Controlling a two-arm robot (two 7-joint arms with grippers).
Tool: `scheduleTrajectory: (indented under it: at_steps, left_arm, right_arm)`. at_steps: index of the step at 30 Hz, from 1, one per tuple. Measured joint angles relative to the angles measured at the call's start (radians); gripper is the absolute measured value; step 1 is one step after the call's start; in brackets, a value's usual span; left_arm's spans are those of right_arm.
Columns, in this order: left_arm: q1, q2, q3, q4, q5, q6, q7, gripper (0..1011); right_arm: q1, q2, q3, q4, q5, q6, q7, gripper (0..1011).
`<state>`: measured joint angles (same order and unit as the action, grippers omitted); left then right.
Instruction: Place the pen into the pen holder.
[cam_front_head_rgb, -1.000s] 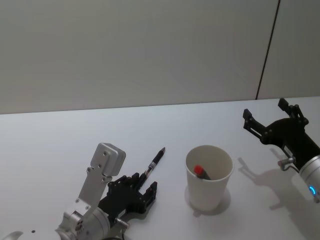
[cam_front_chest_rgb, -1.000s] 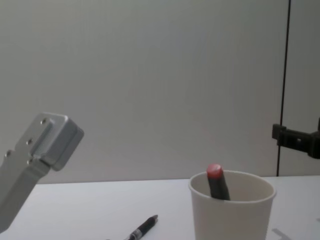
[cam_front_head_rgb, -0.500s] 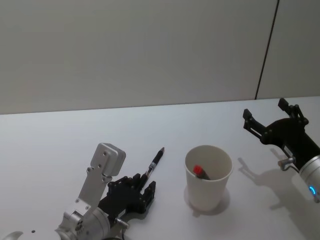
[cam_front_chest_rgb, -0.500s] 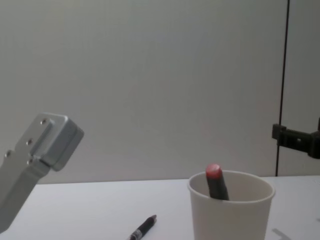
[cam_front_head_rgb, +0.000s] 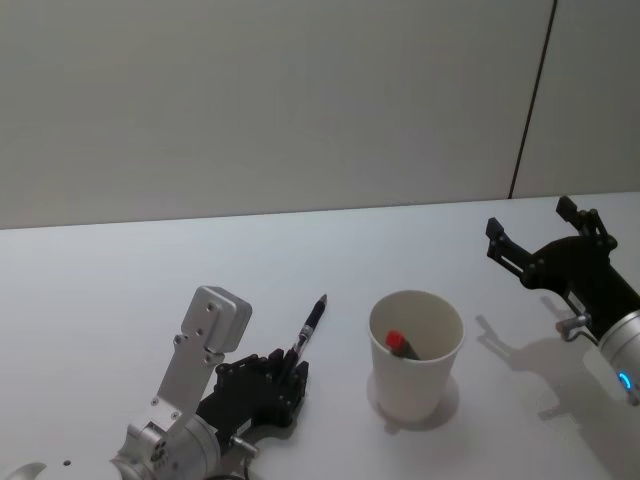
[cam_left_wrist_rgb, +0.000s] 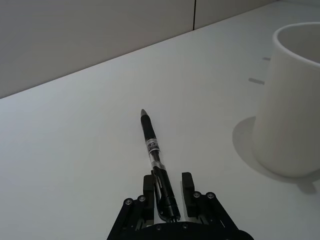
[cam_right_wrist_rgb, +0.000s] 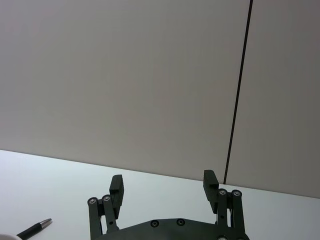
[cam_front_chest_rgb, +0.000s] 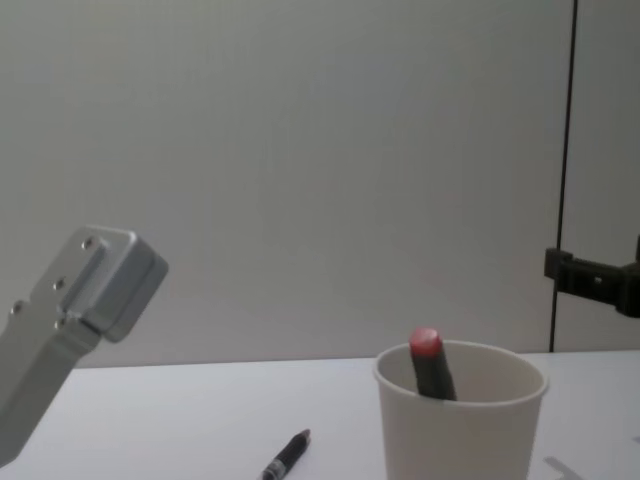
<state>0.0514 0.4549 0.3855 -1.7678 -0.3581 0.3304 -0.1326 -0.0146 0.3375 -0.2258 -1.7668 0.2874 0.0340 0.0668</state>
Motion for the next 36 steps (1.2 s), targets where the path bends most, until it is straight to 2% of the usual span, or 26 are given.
scheduleTrajectory:
  at_steps: [23,36]
  left_arm:
    - [0.0,0.0,0.0,0.0,0.0,0.0,0.0,195]
    - [0.0,0.0,0.0,0.0,0.0,0.0,0.0,186]
  right_arm:
    - [0.0,0.0,0.0,0.0,0.0,0.0,0.0,1002]
    - [0.0,0.0,0.0,0.0,0.0,0.0,0.0,1001]
